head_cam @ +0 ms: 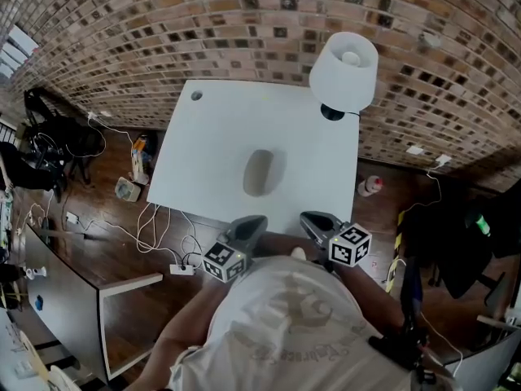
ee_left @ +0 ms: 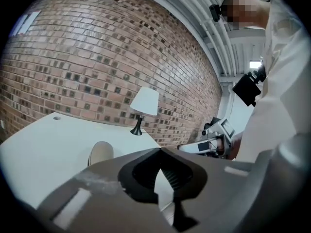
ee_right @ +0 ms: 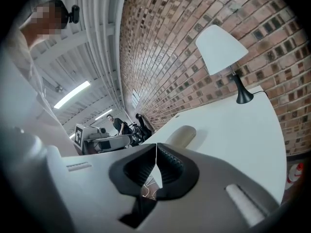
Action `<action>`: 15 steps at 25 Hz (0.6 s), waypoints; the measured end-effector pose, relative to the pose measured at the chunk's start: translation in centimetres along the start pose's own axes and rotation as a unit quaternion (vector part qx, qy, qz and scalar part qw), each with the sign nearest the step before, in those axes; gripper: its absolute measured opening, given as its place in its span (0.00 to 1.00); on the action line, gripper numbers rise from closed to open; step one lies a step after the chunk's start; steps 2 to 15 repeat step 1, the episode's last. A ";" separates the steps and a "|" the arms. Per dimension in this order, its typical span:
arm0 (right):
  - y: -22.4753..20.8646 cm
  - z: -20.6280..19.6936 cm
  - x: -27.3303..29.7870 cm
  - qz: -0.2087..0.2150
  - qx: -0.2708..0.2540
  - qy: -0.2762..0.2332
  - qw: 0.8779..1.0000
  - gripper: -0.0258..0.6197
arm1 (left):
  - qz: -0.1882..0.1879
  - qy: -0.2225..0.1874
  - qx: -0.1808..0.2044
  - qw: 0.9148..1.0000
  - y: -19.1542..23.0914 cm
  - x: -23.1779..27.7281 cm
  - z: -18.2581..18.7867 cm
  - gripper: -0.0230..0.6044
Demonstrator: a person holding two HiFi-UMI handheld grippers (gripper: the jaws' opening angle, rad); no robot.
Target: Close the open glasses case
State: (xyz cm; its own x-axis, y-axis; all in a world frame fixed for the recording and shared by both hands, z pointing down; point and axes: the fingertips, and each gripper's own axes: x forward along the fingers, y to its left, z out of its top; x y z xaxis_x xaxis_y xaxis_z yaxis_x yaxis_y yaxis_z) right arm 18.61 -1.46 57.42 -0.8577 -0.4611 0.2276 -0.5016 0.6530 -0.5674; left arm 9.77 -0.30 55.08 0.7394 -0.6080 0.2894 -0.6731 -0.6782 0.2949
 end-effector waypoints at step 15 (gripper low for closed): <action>0.1 -0.2 -0.4 0.003 -0.003 0.003 1.000 0.05 | 0.004 -0.002 -0.002 1.000 -0.5 -0.1 -0.2 0.04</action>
